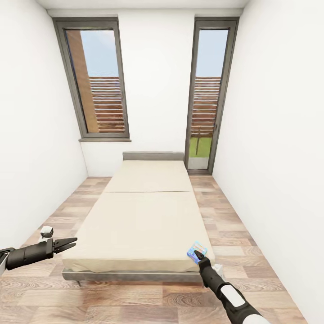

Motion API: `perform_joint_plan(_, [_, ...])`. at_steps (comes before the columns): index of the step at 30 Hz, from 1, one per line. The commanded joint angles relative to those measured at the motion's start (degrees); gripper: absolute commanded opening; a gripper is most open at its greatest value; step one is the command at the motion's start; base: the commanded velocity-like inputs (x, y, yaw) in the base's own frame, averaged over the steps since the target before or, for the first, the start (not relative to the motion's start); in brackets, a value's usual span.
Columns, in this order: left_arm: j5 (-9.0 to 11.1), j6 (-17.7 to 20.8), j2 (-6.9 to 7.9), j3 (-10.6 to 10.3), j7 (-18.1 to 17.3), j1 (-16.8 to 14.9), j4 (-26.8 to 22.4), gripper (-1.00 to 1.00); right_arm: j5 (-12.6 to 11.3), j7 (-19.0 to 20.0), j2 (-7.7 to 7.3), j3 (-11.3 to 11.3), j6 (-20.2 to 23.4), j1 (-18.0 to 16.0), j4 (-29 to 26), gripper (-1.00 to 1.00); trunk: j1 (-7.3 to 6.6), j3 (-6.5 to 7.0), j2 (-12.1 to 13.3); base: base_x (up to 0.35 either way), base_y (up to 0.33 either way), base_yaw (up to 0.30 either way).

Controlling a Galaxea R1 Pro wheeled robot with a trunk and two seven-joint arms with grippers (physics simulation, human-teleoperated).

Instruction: Put all the toys in the child's room - the three board games (two on the bed and one on the table), the two jigsaw puzzles on the table, and the tennis ball on the table - inside the toy box on the table in the child's room.

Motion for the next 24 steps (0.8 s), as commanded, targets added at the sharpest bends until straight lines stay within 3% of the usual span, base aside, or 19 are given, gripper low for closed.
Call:
perform_joint_plan(1, [-0.6, 0.6, -0.04, 0.4, -0.4, -0.1, 0.0, 1.0, -0.5, 0.1, 0.0, -1.0, 0.4, 0.0, 0.0, 1.0, 0.25, -0.29, -0.5, 0.0, 0.0, 0.0])
perform_joint_plan(10, [-0.6, 0.6, -0.11, 0.4, -0.4, -0.1, 0.0, 1.0, -0.8, 0.2, -1.46, -2.0, 0.8, 0.0, -0.1, 1.0, 2.22, -1.9, -4.1, 0.0, 0.0, 0.0])
perform_joint_plan(24, [-0.6, 0.5, -0.11, 0.3, -0.4, -0.1, 0.0, 1.0, -0.2, 0.3, -1.74, -1.8, 0.5, 0.0, -0.3, 1.0, 5.3, -4.42, -9.7, 0.0, 0.0, 0.0])
